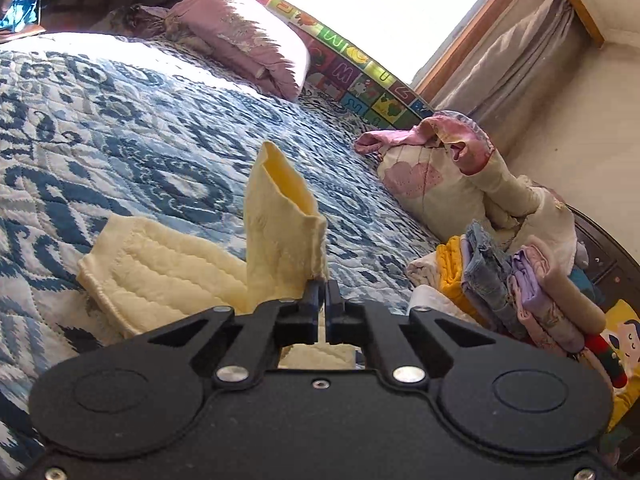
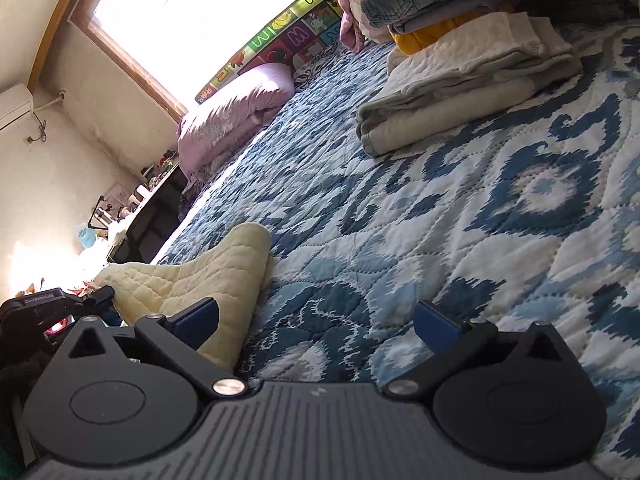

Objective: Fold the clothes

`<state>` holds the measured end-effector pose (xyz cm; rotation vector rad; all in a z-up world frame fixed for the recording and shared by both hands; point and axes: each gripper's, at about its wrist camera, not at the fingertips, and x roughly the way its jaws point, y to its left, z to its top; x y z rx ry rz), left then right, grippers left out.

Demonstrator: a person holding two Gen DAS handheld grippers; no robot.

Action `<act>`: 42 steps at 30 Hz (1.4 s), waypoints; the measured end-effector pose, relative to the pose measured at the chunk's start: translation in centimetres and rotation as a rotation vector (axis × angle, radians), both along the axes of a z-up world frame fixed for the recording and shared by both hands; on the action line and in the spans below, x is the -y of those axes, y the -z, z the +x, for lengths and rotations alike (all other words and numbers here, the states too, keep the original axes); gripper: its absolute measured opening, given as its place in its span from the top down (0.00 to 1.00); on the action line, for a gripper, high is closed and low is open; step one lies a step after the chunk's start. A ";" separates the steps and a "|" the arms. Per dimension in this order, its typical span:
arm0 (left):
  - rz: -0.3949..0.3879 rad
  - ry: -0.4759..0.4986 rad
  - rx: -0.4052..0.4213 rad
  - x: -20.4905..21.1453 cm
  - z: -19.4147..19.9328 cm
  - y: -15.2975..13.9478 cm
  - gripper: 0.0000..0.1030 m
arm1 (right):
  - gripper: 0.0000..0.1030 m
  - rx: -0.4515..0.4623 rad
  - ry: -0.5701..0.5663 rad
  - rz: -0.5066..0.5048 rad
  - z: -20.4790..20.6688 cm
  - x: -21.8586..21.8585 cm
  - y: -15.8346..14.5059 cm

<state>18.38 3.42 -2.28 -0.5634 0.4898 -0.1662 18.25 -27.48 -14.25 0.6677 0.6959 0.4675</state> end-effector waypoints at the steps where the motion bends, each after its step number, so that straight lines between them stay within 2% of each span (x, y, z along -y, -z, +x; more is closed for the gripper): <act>1: 0.014 0.035 0.020 1.4 0.0 -0.6 1.00 | 0.00 -0.002 0.014 0.016 0.0 0.5 0.0; 5: 0.072 0.190 0.084 8.2 -0.2 -2.2 1.00 | 0.00 -0.014 0.087 0.069 -0.2 2.7 -0.1; 9: 0.125 0.326 0.108 14.2 -0.3 -2.1 1.00 | 0.00 -0.044 0.141 0.113 -0.2 4.6 0.7; 13: 0.180 0.382 0.102 18.3 -0.6 -1.1 1.00 | 0.00 -0.052 0.176 0.138 -0.4 6.4 1.2; 14: 0.185 0.374 0.085 18.5 -0.6 -0.6 0.95 | 0.00 -0.054 0.184 0.143 -0.5 6.8 1.3; 15: 0.189 0.358 0.070 18.5 -0.7 0.0 0.84 | 0.00 -0.058 0.188 0.146 -0.5 7.2 1.5; 16: 0.192 0.331 0.056 18.0 -0.9 0.7 0.46 | 0.00 -0.063 0.192 0.151 -0.5 7.5 1.6; 17: 0.196 0.299 0.044 17.2 -1.2 1.3 0.30 | 0.00 -0.066 0.193 0.158 -0.5 7.8 1.7; 20: 0.208 0.181 0.018 13.2 -2.6 3.3 0.31 | 0.00 -0.062 0.181 0.156 -0.4 7.7 1.7; 25: 0.148 -0.092 0.014 4.0 -5.1 4.4 0.31 | 0.00 -0.045 0.128 0.156 0.0 6.4 1.2; 27: 0.097 -0.195 -0.016 0.4 -5.3 5.0 0.31 | 0.00 -0.041 0.110 0.141 0.1 5.6 1.0; 29: 0.011 -0.269 -0.067 -2.9 -4.9 6.0 0.31 | 0.00 -0.042 0.096 0.132 0.1 4.9 1.0; 31: -0.098 -0.315 -0.096 -5.6 -4.5 7.2 0.32 | 0.00 -0.047 0.085 0.124 0.2 4.3 1.0; 32: -0.139 -0.331 -0.111 -6.6 -4.2 7.7 0.36 | 0.00 -0.049 0.081 0.116 0.2 4.0 1.1; 33: -0.160 -0.337 -0.127 -7.2 -3.8 8.2 0.39 | 0.00 -0.049 0.079 0.109 0.2 3.7 1.1; 35: -0.190 -0.346 -0.152 -8.0 -3.0 8.8 0.51 | 0.00 -0.050 0.075 0.094 0.2 3.3 1.1; 42: -0.084 -0.341 -0.145 -7.3 -0.6 7.8 0.67 | 0.00 -0.056 0.076 0.069 0.2 3.1 1.5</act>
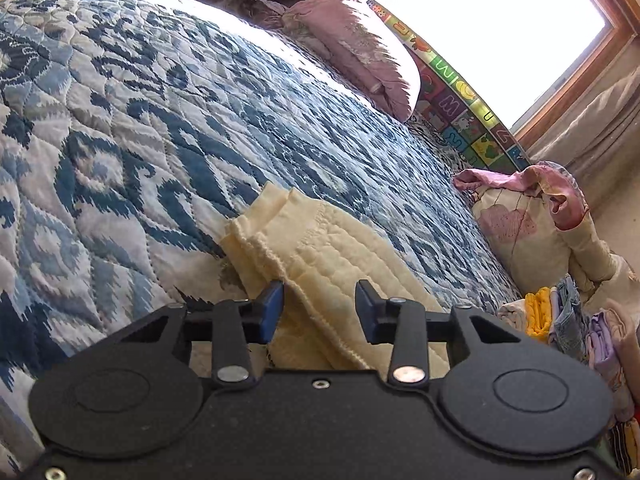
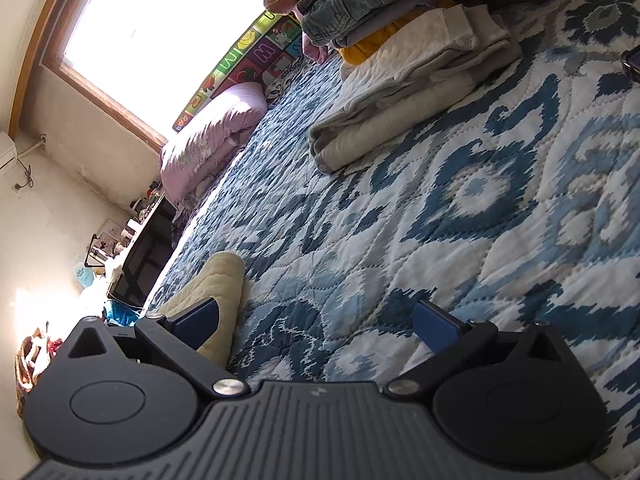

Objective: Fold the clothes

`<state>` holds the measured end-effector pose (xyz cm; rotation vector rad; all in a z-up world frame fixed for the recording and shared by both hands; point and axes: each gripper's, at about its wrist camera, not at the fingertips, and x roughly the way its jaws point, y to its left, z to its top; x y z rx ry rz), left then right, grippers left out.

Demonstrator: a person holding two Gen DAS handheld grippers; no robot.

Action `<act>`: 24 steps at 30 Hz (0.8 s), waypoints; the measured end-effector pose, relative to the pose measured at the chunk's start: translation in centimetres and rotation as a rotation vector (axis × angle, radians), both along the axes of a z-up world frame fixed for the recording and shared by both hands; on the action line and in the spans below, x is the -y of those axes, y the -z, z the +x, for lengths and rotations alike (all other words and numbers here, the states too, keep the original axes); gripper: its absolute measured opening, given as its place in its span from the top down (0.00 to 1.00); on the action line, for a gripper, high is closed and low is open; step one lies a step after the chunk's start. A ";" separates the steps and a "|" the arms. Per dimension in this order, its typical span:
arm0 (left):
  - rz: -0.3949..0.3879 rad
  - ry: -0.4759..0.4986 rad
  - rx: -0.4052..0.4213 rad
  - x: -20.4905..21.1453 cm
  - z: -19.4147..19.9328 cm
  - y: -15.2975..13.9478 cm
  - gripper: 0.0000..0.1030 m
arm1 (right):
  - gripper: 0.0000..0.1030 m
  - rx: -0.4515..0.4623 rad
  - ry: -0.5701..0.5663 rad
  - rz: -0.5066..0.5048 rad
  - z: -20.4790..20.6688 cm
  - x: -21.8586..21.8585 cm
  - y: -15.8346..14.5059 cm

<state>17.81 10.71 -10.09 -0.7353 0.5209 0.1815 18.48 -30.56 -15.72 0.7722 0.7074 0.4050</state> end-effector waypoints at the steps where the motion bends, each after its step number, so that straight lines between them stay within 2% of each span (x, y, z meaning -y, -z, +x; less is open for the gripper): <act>1: 0.001 0.015 -0.002 0.0 0.4 0.1 0.79 | 0.00 -0.001 0.000 -0.001 0.0 0.0 0.0; 2: 0.005 0.023 -0.012 0.1 0.8 0.2 0.89 | 0.00 -0.002 0.000 -0.001 0.0 0.0 0.1; 5: 0.031 0.068 0.021 1.4 0.8 -1.0 0.95 | 0.00 -0.002 -0.001 0.000 0.1 0.1 0.1; 9: 0.072 0.154 0.100 3.8 0.3 -3.2 0.96 | 0.00 -0.003 -0.004 0.013 0.1 0.3 0.0; 15: 0.188 0.396 0.234 12.7 0.2 -7.0 0.96 | 0.00 0.009 0.011 0.045 -0.1 1.3 -0.3; 19: 0.247 0.517 0.252 18.4 0.4 -6.9 0.96 | 0.00 0.024 0.027 0.094 -0.4 2.5 -0.4; 24: 0.225 0.633 0.254 23.9 0.9 -5.8 0.96 | 0.00 0.050 0.055 0.159 -0.8 4.3 -0.4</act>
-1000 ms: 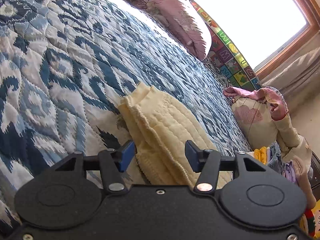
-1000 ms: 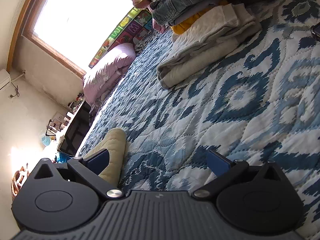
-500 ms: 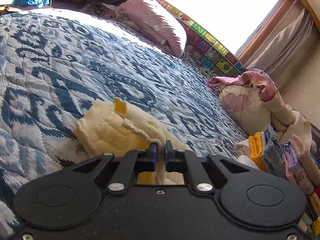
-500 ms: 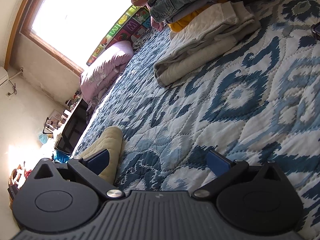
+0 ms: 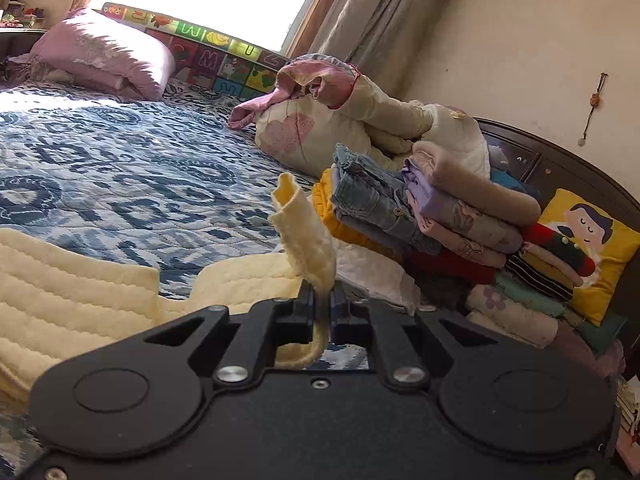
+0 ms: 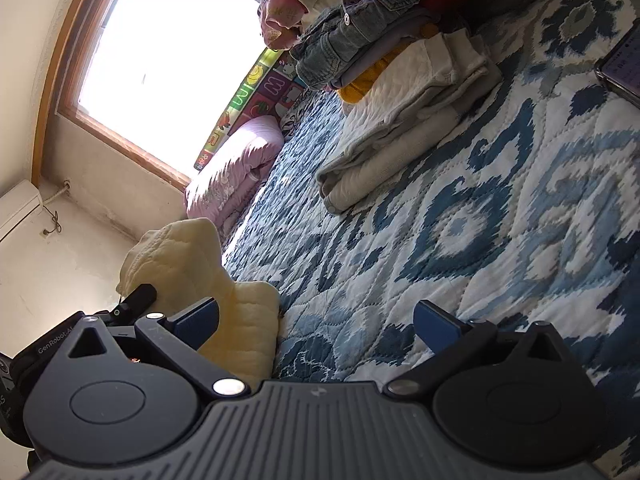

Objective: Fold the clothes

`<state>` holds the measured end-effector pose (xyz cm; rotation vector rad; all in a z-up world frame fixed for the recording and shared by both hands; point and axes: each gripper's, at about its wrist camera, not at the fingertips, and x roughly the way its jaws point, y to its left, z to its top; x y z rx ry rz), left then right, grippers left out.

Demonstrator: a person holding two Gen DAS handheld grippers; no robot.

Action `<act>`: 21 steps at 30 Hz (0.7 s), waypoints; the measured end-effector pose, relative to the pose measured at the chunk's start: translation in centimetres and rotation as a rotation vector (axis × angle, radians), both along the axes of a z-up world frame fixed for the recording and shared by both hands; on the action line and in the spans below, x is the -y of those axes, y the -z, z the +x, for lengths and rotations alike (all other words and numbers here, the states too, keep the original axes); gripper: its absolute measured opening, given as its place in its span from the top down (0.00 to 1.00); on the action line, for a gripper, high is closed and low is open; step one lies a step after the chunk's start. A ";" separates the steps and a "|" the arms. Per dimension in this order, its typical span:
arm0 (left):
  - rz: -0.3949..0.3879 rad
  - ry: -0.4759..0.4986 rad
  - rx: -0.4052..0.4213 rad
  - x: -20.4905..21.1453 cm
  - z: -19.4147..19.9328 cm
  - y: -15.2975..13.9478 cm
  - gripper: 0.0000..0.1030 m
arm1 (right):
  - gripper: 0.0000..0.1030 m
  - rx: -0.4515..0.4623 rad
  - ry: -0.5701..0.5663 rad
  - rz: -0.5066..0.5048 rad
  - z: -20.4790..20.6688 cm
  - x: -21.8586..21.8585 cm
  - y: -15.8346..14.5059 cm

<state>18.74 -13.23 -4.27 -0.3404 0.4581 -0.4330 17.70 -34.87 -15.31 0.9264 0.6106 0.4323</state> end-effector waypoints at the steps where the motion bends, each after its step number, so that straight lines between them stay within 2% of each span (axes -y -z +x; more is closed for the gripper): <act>1: 0.001 0.028 -0.007 1.1 0.2 0.3 0.95 | 0.00 0.000 0.013 0.020 0.0 0.5 0.1; 3: 0.004 0.098 -0.043 2.9 0.4 1.0 0.84 | 0.00 -0.006 0.042 0.064 -0.2 1.5 0.5; 4: 0.006 0.121 -0.055 3.3 0.3 1.3 0.64 | 0.00 -0.012 0.062 0.086 -0.2 2.0 0.7; 5: 0.009 0.128 -0.047 3.4 -0.1 1.6 0.54 | 0.00 -0.020 0.076 0.102 -0.3 2.4 1.0; 8: 0.035 0.118 -0.050 2.1 -1.2 2.4 0.54 | 0.00 -0.044 0.098 0.138 -0.1 3.0 1.6; 11: 0.042 0.031 -0.088 -1.7 -1.6 3.2 0.54 | 0.00 -0.054 0.090 0.117 0.4 2.4 1.8; 17: -0.013 -0.269 -0.162 -13.0 -3.2 4.8 0.55 | 0.00 -0.069 0.095 0.031 1.6 0.6 1.9; 21: -0.102 -0.479 -0.210 -20.4 -4.2 5.9 0.55 | 0.00 -0.070 0.087 0.007 2.1 -0.5 1.8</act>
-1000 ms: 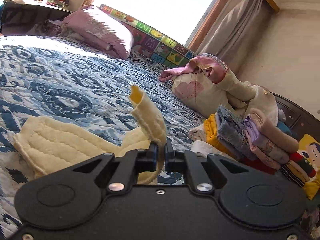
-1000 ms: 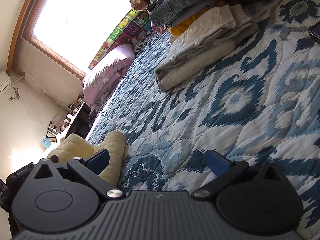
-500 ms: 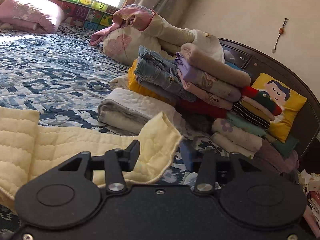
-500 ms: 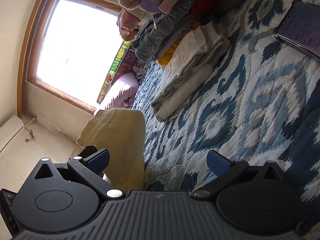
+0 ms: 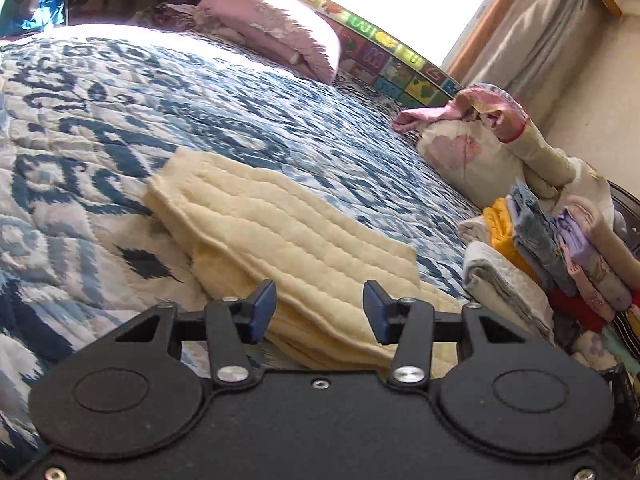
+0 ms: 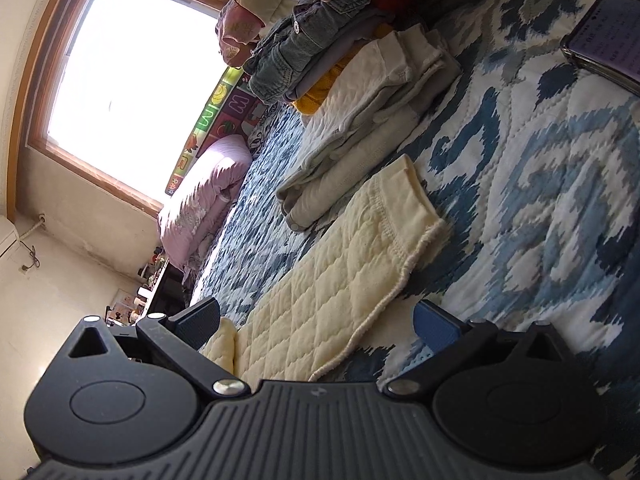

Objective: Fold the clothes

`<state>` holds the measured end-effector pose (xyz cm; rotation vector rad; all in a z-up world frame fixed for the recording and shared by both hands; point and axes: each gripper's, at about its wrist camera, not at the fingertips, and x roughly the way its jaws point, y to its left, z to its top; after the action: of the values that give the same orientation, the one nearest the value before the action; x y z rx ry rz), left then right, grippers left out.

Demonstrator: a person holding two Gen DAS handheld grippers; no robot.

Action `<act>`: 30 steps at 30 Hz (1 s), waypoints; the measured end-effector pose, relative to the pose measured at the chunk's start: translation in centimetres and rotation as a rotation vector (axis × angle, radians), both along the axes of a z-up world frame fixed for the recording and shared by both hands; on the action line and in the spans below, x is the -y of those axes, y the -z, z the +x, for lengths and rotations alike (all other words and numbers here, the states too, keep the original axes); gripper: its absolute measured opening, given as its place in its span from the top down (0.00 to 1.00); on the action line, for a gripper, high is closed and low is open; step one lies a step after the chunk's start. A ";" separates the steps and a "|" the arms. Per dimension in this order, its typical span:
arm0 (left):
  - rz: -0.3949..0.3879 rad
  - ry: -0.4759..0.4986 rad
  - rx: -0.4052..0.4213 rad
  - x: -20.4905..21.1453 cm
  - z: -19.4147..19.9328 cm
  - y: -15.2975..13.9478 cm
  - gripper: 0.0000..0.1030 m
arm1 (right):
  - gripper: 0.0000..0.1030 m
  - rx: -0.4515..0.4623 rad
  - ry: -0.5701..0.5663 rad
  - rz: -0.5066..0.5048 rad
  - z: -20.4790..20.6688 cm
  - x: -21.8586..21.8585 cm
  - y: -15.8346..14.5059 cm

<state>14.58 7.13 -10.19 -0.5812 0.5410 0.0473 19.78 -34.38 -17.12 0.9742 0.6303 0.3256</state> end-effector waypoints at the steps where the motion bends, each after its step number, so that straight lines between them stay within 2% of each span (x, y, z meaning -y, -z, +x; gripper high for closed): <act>1: -0.037 -0.038 -0.005 -1.3 0.0 0.3 0.56 | 0.00 -0.001 -0.006 -0.007 0.1 -0.3 0.0; 5: -0.209 -0.148 -0.019 -5.7 0.5 1.6 0.58 | 0.00 0.001 -0.022 -0.057 0.2 -1.4 -0.2; 7: -0.253 -0.170 -0.028 -6.5 0.8 2.1 0.60 | 0.00 0.003 -0.025 -0.070 0.2 -1.6 -0.2; 10: -0.274 -0.184 -0.022 -6.9 1.4 2.2 0.62 | 0.00 0.004 -0.026 -0.071 0.1 -1.6 -0.2; 15: -0.276 -0.178 -0.027 -6.8 2.6 2.3 0.72 | 0.00 0.006 -0.031 -0.080 0.1 -1.7 -0.2; 17: -0.262 -0.181 -0.044 -6.6 3.1 2.4 0.90 | 0.00 0.006 -0.033 -0.083 0.1 -1.7 -0.2; 19: -0.231 -0.170 -0.031 -6.2 2.9 1.7 0.94 | 0.00 0.006 -0.033 -0.080 0.1 -1.6 -0.2; 30: -0.093 0.008 0.143 0.0 2.3 -5.2 0.97 | 0.01 0.003 -0.027 -0.030 -0.1 -0.8 -0.2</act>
<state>16.88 7.10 -5.00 -0.6675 0.4080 -0.0271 19.66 -33.60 -16.96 0.9368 0.6441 0.3408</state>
